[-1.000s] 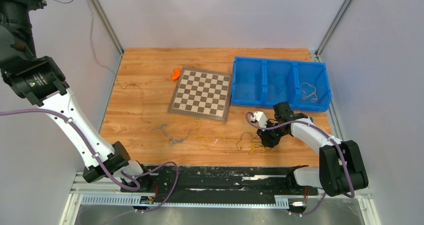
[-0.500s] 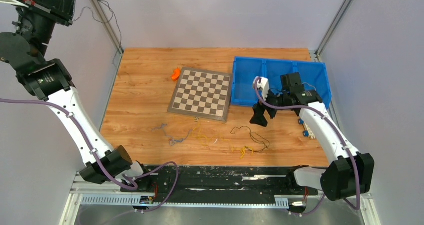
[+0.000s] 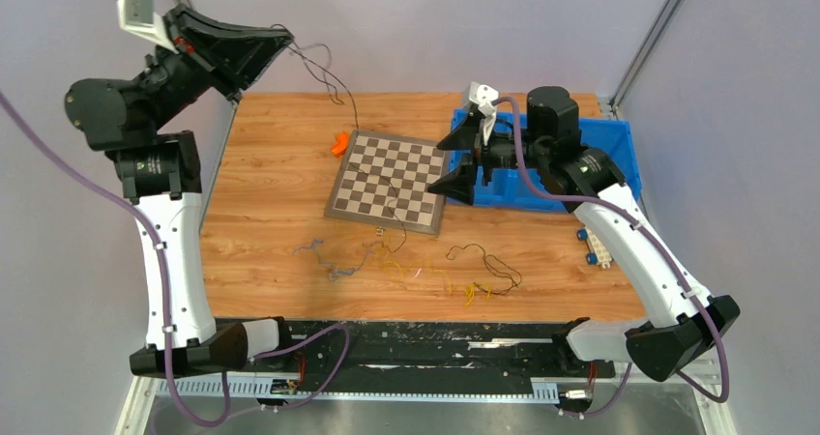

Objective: Untangle the cables

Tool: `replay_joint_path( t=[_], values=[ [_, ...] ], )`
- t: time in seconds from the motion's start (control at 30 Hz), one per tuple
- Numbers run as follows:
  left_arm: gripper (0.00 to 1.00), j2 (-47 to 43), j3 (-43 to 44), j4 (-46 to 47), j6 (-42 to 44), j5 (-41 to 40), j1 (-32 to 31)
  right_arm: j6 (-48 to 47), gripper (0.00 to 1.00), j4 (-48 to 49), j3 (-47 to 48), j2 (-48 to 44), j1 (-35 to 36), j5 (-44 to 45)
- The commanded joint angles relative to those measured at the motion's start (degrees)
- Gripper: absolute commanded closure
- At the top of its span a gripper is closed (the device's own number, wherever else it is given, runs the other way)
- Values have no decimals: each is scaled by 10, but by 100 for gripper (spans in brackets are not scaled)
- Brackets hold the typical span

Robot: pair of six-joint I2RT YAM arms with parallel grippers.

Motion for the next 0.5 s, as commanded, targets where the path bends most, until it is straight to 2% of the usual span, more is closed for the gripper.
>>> replay_joint_path(
  t=[0.0, 0.03, 0.17, 0.33, 0.47],
  values=[
    [100, 18, 1, -60, 59, -21, -94, 94, 0, 150, 27, 10, 66, -12],
    [100, 27, 8, -69, 65, -30, -128, 94, 0, 169, 28, 13, 89, -3],
    [100, 47, 24, -81, 73, -44, -174, 87, 0, 246, 8, 35, 159, 29],
    [100, 56, 28, -85, 69, -57, -179, 70, 0, 315, -14, 87, 212, 48],
    [100, 63, 43, -89, 69, -63, -179, 26, 1, 334, -37, 125, 228, 86]
  ],
)
